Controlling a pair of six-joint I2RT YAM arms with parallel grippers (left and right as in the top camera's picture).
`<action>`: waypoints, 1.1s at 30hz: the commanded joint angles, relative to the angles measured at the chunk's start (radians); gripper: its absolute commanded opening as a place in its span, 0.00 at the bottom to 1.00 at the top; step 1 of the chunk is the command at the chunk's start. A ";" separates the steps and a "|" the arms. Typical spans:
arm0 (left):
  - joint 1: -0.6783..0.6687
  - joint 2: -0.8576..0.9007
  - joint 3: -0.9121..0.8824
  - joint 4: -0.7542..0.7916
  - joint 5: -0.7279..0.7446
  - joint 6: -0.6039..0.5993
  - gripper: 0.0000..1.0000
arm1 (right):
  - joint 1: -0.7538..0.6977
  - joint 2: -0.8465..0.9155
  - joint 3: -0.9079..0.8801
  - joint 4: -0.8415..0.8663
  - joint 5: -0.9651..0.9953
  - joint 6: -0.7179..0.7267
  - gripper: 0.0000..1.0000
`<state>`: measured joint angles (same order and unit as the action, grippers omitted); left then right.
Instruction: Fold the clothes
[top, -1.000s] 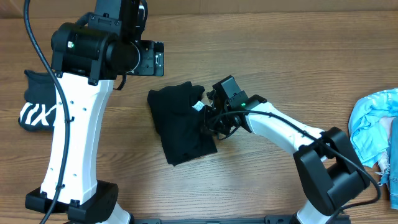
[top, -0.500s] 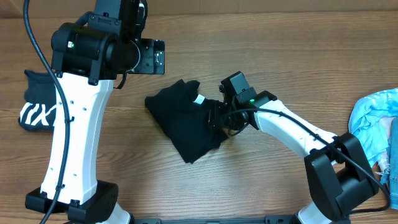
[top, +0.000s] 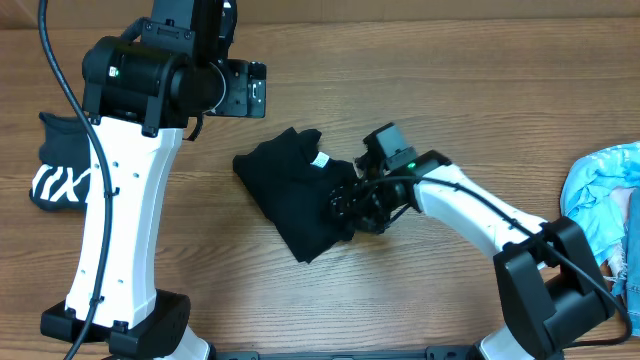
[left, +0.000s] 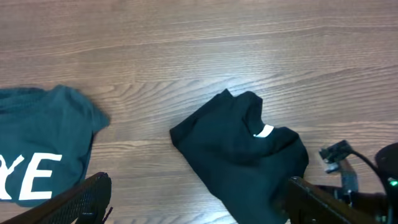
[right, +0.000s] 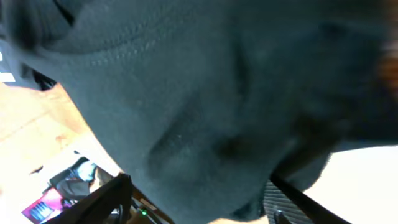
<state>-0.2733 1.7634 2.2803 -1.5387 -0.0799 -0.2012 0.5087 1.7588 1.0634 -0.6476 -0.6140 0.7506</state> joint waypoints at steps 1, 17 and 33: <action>-0.002 -0.001 0.017 -0.008 -0.010 0.023 0.92 | 0.014 -0.029 -0.039 0.047 0.048 0.116 0.74; -0.002 -0.001 0.017 -0.016 -0.010 0.023 0.92 | 0.024 -0.038 -0.049 0.325 0.107 0.050 0.04; -0.002 0.008 -0.058 -0.056 0.011 0.100 0.72 | -0.064 -0.216 -0.045 0.046 0.230 -0.229 0.58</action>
<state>-0.2729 1.7634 2.2768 -1.6100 -0.0795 -0.1814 0.4900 1.6684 1.0119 -0.5976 -0.3531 0.5678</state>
